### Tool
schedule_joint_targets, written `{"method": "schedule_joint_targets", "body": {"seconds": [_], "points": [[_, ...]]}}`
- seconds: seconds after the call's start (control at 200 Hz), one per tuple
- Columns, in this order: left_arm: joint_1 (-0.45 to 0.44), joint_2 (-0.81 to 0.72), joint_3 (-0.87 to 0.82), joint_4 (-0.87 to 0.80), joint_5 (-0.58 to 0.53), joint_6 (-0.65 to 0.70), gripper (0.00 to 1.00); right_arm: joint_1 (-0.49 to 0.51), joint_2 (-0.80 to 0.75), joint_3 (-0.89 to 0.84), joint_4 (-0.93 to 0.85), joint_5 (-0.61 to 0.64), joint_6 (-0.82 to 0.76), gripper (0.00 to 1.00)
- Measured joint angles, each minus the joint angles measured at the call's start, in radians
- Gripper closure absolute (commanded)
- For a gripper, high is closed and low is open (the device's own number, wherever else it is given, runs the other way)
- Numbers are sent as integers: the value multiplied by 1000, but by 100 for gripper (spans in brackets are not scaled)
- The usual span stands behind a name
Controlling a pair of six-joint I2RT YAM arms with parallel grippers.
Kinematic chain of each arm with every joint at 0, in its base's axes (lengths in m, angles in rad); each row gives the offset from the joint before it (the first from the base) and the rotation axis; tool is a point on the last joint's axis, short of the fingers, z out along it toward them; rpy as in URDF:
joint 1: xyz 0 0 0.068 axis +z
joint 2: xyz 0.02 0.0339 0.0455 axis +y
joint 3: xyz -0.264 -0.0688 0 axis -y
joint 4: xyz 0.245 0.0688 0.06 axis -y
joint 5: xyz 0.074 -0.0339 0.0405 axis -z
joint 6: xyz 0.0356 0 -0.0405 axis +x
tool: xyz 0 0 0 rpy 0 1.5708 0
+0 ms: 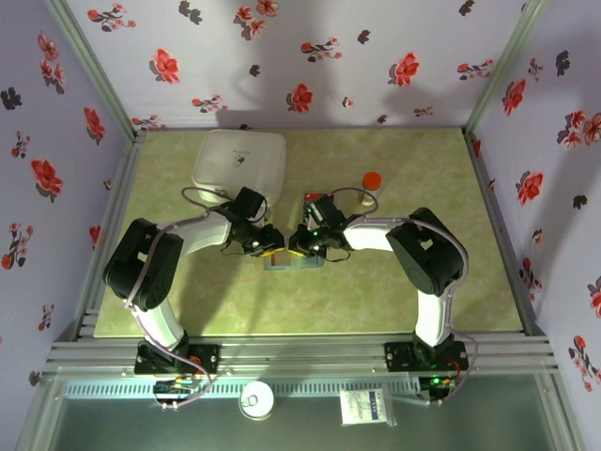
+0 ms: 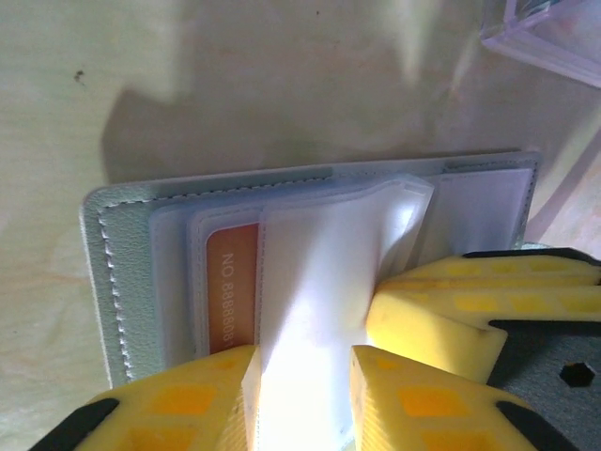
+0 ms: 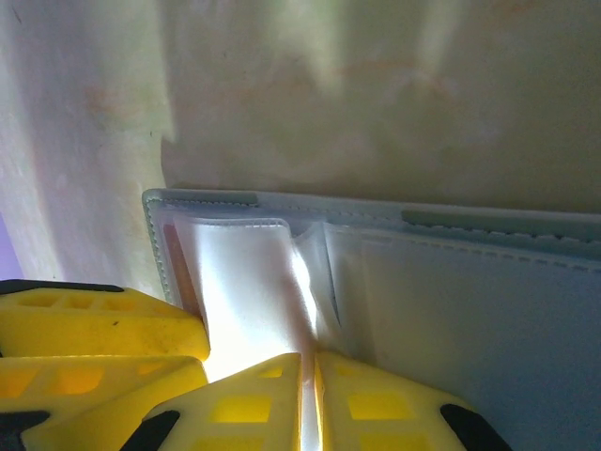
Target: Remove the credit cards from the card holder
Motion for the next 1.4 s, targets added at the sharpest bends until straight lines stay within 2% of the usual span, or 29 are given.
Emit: {"method": "schedule_joint_targets", "body": {"seconds": [0.075,0.235,0.415,0.675,0.735,0.855,0.96,1.07,1.26,1.4], "points": [[-2,3,0,9,6,-5,78,0,0,0,1,0,0,85],[-3,10,0,23,14,-8,81,0,-2,-2,4,-2,0,84],[-3,10,0,32,33,-12,75,0,-18,-13,10,9,0,76],[-6,10,0,73,78,-34,73,-7,-126,-53,-40,68,-4,73],[-8,11,0,82,84,-37,73,-11,-163,-53,-58,80,-8,73],[-13,13,2,83,85,-37,74,-21,-213,-53,-76,84,-20,80],[-13,6,2,68,65,-33,77,-22,-213,-53,-85,75,-22,85],[-6,-26,2,21,27,-21,82,-19,-199,-52,-93,64,-23,85],[30,-61,-16,-7,-17,15,97,5,-112,-8,-103,37,-23,85],[50,-61,-62,-17,-32,28,99,26,-70,39,-109,19,-23,85]]}}
